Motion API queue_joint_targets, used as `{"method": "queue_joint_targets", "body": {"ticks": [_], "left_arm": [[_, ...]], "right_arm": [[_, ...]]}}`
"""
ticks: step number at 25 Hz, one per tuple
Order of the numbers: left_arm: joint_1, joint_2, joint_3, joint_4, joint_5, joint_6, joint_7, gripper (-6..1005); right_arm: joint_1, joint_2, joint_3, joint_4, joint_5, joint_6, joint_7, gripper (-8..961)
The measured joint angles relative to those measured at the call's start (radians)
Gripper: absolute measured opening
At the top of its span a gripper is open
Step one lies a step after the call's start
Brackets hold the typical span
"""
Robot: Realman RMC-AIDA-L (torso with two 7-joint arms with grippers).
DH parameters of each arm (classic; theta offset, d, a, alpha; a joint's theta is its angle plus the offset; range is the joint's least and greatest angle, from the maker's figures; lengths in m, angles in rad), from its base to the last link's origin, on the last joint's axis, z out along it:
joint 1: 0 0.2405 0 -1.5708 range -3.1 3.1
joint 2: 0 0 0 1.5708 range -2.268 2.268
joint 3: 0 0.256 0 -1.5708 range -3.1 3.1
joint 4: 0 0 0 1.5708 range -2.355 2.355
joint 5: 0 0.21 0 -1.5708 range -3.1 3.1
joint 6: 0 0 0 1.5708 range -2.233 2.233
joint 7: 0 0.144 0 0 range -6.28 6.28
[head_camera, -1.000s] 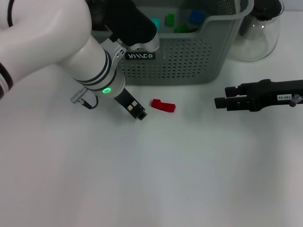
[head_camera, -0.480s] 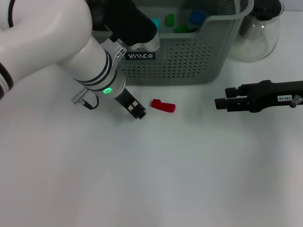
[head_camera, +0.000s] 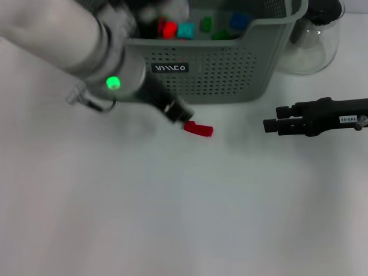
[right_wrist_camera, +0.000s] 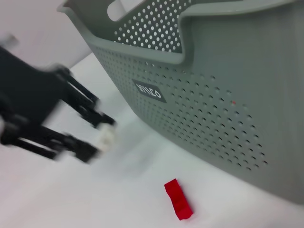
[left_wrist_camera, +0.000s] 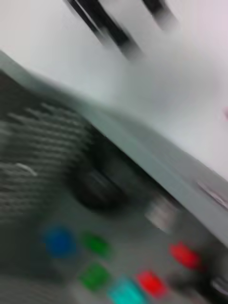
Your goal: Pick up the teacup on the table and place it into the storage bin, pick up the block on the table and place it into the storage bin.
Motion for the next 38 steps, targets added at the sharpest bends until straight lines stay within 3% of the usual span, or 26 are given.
{"method": "queue_joint_targets", "body": {"ticks": [4, 7, 9, 11, 13, 15, 18, 22, 25, 31, 35, 38], "left_arm": [[0.021, 0.005, -0.200, 0.199, -0.311, 0.146, 0.105, 414], [-0.005, 0.011, -0.339, 0.244, -0.525, 0.177, 0.175, 427], [-0.030, 0.012, -0.388, 0.238, -0.581, 0.158, 0.202, 435], [-0.071, 0.015, -0.421, 0.201, -0.584, 0.093, 0.217, 444], [-0.136, 0.028, -0.428, 0.090, -0.486, -0.042, 0.214, 452], [-0.159, 0.035, -0.429, 0.040, -0.456, -0.083, 0.213, 460], [-0.225, 0.059, -0.431, -0.121, -0.383, -0.191, 0.200, 473], [-0.338, 0.103, -0.432, -0.436, -0.296, -0.363, 0.164, 489], [-0.369, 0.110, -0.423, -0.552, -0.290, -0.429, 0.184, 502], [-0.360, 0.082, -0.402, -0.586, -0.277, -0.497, 0.225, 527], [-0.342, 0.081, -0.412, -0.540, -0.283, -0.446, 0.225, 713], [-0.262, 0.068, -0.438, -0.404, -0.381, -0.334, 0.280, 787]], "right_arm": [[0.003, 0.000, 0.002, 0.000, 0.000, 0.000, 0.001, 676], [0.004, 0.001, 0.001, 0.000, 0.000, 0.000, 0.004, 676], [0.005, 0.003, 0.000, 0.001, 0.000, 0.000, 0.005, 676], [0.005, 0.005, -0.001, 0.001, 0.000, 0.000, 0.005, 676], [0.004, 0.006, -0.001, 0.002, 0.000, 0.000, 0.005, 676], [0.003, 0.006, -0.002, 0.002, 0.000, 0.000, 0.005, 676], [0.002, 0.006, -0.002, 0.002, 0.000, 0.000, 0.006, 676], [0.001, 0.007, -0.002, 0.002, 0.000, 0.000, 0.004, 676], [0.000, 0.008, -0.002, 0.002, 0.000, 0.000, 0.001, 676], [-0.004, 0.008, -0.002, 0.002, -0.002, 0.000, -0.001, 676], [0.002, 0.008, -0.002, 0.002, -0.024, -0.002, 0.002, 675], [0.007, 0.011, -0.003, 0.002, -0.037, -0.010, 0.000, 676]]}}
